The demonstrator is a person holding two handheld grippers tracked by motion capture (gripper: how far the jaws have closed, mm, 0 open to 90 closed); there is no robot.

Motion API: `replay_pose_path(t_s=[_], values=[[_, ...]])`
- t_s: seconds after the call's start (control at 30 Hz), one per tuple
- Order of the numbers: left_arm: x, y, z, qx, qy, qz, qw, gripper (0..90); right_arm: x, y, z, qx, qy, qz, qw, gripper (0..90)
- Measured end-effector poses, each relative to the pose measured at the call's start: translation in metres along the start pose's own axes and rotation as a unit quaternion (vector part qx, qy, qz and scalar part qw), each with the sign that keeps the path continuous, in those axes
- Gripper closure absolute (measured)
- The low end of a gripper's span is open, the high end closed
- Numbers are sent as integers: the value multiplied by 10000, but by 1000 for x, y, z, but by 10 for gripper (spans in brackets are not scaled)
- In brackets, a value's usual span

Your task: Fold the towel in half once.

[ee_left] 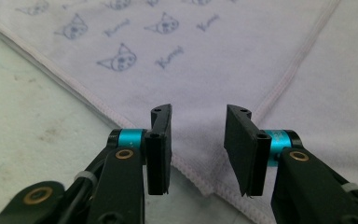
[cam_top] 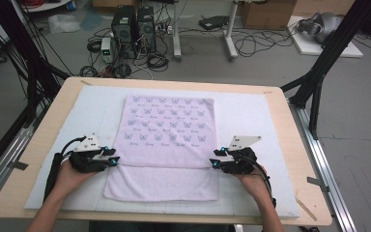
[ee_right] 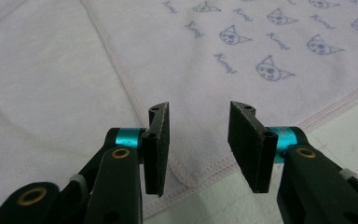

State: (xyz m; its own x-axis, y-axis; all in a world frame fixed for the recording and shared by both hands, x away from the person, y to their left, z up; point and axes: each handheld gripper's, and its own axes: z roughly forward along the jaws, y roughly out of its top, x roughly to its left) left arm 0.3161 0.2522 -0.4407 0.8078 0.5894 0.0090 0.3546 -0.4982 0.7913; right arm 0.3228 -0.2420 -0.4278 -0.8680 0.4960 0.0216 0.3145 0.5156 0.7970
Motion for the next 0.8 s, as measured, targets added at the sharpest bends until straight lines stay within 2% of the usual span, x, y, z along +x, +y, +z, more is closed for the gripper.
replay_pose_path(t_s=[0.1, 0.33, 0.47, 0.57, 0.67, 0.8], values=[[2, -3, 1, 16, -26, -52, 10000, 640, 2, -1, 4, 71, -11, -2, 10000, 598], [-1, -2, 4, 106, 75, 88, 9999, 707, 0, -7, 17, 459, -12, -21, 9989, 656], [-2, -2, 5, 111, 59, 85, 9999, 805, -1, -8, 18, 431, 10, -29, 9991, 705], [-2, 0, 6, 143, 79, 107, 9998, 856, 0, -8, 18, 434, 41, -58, 9990, 809], [-2, 0, 5, 148, 76, 103, 9998, 871, 0, -7, 18, 429, 76, -110, 9990, 860], [-2, 1, 4, 119, 88, 82, 9999, 876, -2, -8, 17, 373, 136, -45, 9992, 875]])
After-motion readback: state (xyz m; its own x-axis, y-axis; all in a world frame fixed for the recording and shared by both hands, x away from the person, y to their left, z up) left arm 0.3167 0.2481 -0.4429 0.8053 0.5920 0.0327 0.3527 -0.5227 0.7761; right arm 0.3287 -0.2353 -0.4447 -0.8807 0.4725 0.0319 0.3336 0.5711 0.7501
